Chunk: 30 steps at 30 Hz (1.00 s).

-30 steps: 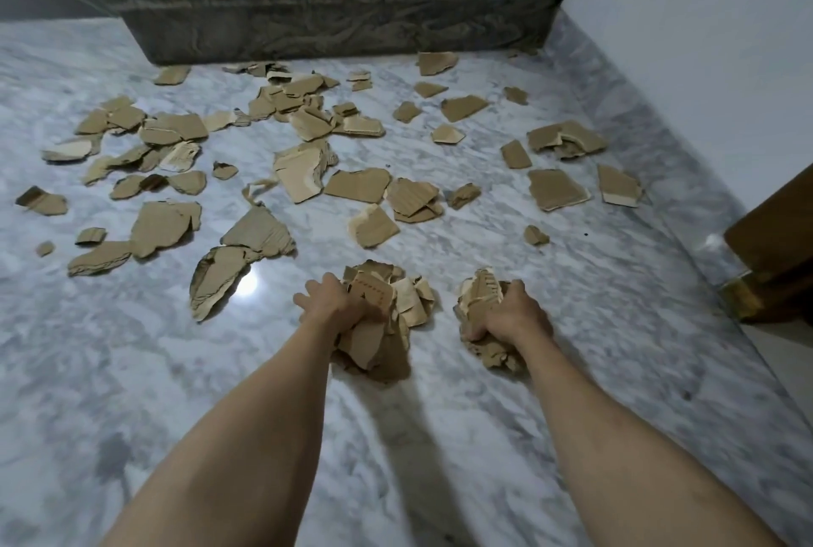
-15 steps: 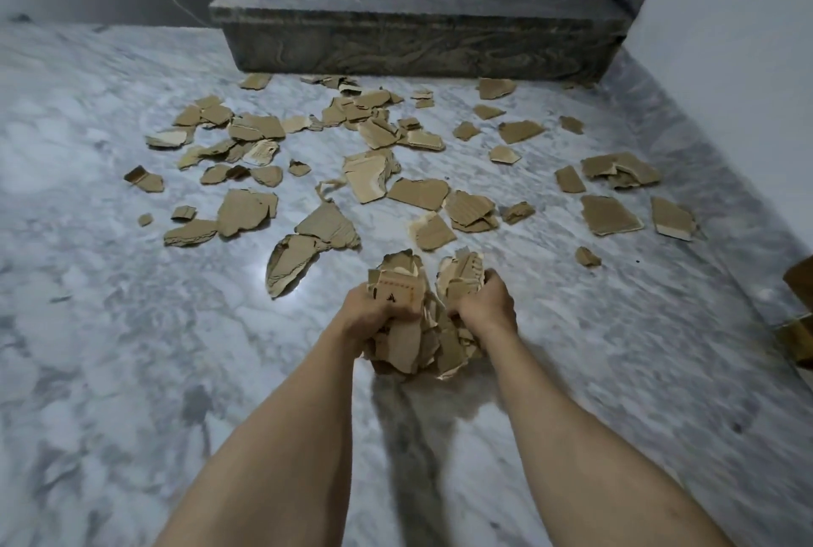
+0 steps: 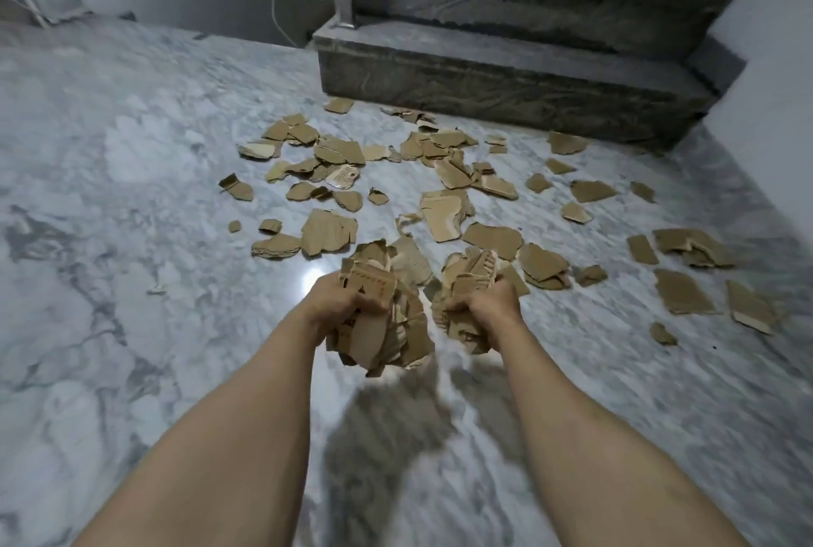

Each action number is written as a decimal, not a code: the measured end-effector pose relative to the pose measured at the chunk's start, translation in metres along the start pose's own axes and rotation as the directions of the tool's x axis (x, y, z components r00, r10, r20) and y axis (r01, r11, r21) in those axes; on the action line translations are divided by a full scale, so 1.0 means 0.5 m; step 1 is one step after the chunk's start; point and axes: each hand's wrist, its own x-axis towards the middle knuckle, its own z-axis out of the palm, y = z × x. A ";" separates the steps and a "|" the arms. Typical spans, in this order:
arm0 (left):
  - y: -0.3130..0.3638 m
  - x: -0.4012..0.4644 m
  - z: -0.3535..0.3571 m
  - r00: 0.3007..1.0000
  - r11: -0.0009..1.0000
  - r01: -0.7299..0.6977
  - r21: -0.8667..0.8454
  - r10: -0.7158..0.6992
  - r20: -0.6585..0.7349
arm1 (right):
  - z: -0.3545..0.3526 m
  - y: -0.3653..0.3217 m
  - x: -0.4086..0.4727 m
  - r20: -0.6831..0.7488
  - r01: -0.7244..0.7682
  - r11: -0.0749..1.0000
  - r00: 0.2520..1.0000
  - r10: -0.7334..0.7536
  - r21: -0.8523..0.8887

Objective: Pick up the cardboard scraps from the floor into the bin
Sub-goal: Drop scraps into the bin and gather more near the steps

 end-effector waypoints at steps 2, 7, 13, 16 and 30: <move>0.000 0.022 -0.047 1.000 1.000 0.003 -0.007 -0.003 -0.027 | 0.015 -0.044 0.011 0.001 -0.005 0.999 1.000 0.005 0.053; -0.012 0.084 -0.099 0.996 0.995 0.091 0.049 -0.090 -0.014 | 0.042 -0.118 0.065 -0.025 -0.026 1.000 0.999 0.026 0.004; -0.022 0.181 -0.029 0.989 0.980 0.148 0.131 -0.148 -0.014 | 0.053 -0.115 0.171 0.016 -0.037 0.996 0.999 0.038 -0.076; -0.051 0.245 0.019 0.986 0.951 0.168 0.262 -0.155 -0.068 | 0.075 -0.107 0.225 0.135 -0.026 0.994 0.990 0.041 -0.105; -0.008 0.255 0.099 0.913 0.834 0.351 0.426 -0.203 -0.354 | 0.185 -0.111 0.309 0.245 0.176 0.748 0.969 -0.018 -0.640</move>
